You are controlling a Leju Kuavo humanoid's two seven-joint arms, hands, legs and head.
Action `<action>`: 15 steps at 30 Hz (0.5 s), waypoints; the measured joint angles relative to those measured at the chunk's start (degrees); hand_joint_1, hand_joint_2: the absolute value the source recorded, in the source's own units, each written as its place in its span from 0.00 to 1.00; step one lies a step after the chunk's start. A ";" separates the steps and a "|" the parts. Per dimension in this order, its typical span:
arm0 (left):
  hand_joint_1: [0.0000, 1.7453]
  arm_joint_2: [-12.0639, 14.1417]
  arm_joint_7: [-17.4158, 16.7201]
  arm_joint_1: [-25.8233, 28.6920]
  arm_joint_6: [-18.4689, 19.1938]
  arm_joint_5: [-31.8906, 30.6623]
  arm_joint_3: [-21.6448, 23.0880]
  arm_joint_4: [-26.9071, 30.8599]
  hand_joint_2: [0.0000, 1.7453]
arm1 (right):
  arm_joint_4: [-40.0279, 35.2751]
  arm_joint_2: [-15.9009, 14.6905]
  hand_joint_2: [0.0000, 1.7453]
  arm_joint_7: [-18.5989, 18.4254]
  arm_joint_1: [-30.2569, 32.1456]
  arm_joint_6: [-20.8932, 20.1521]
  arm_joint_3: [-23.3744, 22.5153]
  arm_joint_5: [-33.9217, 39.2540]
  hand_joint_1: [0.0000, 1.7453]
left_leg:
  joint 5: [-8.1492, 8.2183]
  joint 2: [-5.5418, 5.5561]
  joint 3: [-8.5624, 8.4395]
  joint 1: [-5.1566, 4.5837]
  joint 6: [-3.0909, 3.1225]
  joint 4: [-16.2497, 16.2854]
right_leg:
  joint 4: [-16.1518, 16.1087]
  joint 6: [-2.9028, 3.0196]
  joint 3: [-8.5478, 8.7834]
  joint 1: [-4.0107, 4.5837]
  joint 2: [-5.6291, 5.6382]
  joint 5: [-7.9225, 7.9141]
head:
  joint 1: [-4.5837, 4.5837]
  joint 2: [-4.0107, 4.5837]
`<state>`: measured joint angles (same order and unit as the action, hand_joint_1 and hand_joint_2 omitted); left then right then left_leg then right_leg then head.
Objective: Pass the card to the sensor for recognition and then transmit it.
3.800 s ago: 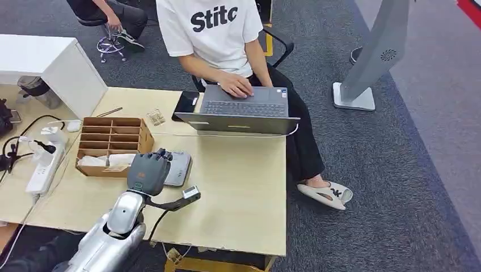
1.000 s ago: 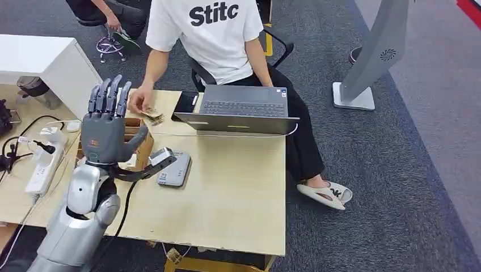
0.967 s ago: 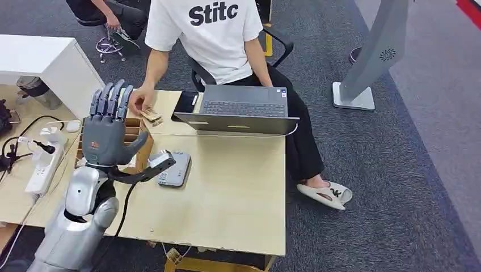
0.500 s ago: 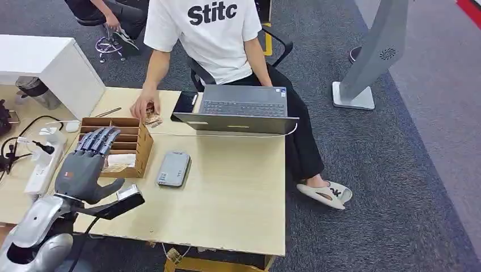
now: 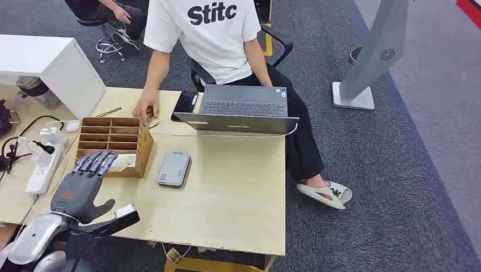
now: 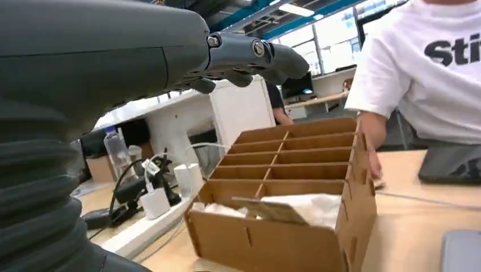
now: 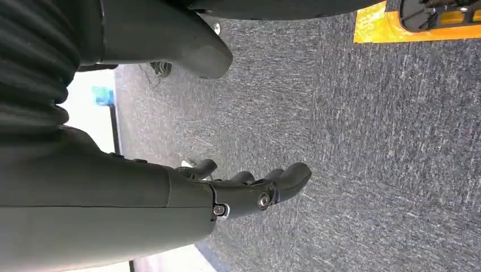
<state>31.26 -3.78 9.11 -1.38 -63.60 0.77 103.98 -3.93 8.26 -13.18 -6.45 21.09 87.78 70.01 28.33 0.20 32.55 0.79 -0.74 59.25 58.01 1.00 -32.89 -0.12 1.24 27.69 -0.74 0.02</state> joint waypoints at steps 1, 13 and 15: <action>0.00 -0.18 -0.29 -0.03 -0.04 -0.13 0.02 -0.62 1.00 | 0.00 0.00 1.00 0.00 0.00 -0.02 0.00 0.00 0.00 | 0.00 0.00 0.00 0.00 0.00 0.00 | 0.00 0.00 0.00 0.00 0.00 0.00 | 0.00 0.00; 0.00 -2.78 -1.77 -3.03 -1.53 -2.32 0.00 -6.85 1.00 | 0.00 0.00 1.00 -0.15 -0.03 -0.09 0.00 -0.04 0.00 | 0.00 0.01 0.01 0.00 0.00 0.00 | 0.00 0.00 0.00 0.00 0.00 0.00 | 0.00 0.00; 0.00 -3.13 -2.21 -3.67 -1.96 -2.78 -0.02 -7.63 1.00 | 0.00 0.00 1.00 -0.20 -0.04 -0.09 0.00 -0.37 0.00 | 0.00 0.01 0.01 0.00 0.00 0.00 | 0.00 0.00 0.00 0.00 0.00 0.00 | 0.00 0.00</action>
<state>28.13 -5.99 5.44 -3.34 -66.38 0.74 96.35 -3.93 8.26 -13.38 -6.49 21.00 87.78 69.64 28.32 0.21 32.56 0.79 -0.74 59.25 58.01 1.00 -32.89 -0.12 1.23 27.69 -0.74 0.02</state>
